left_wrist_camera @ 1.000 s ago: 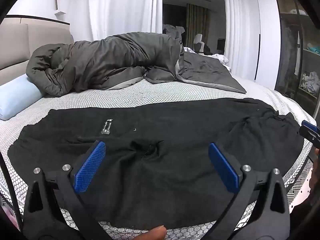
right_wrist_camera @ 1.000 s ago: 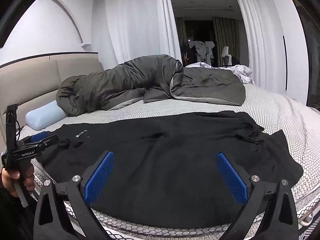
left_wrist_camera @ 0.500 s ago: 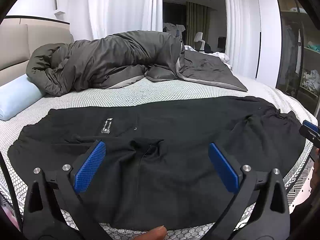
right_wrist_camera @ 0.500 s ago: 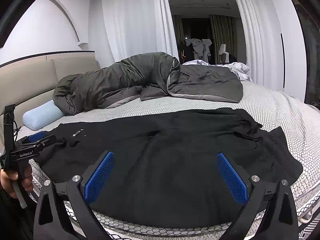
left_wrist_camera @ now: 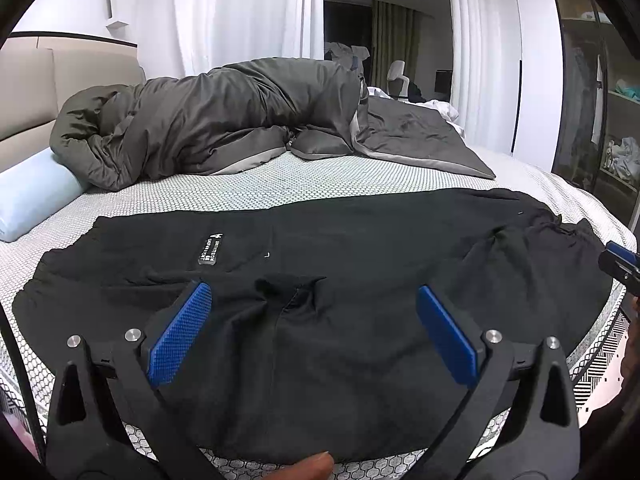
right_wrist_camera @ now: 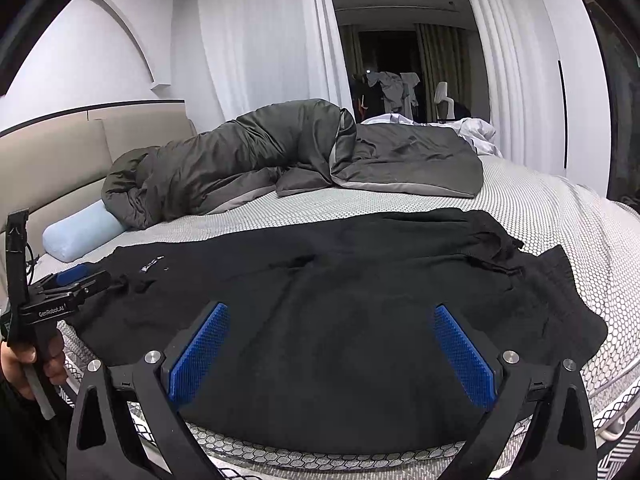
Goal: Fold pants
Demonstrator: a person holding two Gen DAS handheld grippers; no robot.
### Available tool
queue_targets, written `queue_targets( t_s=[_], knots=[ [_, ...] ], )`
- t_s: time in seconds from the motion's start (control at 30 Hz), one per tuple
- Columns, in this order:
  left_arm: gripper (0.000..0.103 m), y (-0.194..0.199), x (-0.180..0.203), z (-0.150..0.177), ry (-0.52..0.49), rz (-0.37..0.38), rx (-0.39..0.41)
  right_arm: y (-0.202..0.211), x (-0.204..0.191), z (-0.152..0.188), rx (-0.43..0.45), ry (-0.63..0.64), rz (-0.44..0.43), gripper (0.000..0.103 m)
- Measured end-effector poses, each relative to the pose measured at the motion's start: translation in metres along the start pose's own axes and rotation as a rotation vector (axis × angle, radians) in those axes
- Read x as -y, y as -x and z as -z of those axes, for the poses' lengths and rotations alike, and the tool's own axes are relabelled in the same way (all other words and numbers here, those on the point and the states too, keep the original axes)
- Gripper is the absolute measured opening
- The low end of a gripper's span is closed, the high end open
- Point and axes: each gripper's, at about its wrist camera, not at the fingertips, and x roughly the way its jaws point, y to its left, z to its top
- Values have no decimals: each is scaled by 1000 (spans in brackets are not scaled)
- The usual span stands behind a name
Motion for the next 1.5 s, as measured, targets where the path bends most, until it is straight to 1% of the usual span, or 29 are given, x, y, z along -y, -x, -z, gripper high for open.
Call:
queue_targets(
  t_s=[0.2, 1.5],
  knots=[
    [102, 0, 1, 0, -7, -2, -4, 0, 3, 1, 0, -6, 6, 103],
    [102, 0, -3, 2, -26, -7, 1, -1, -5, 0, -7, 11, 18, 103]
  ],
)
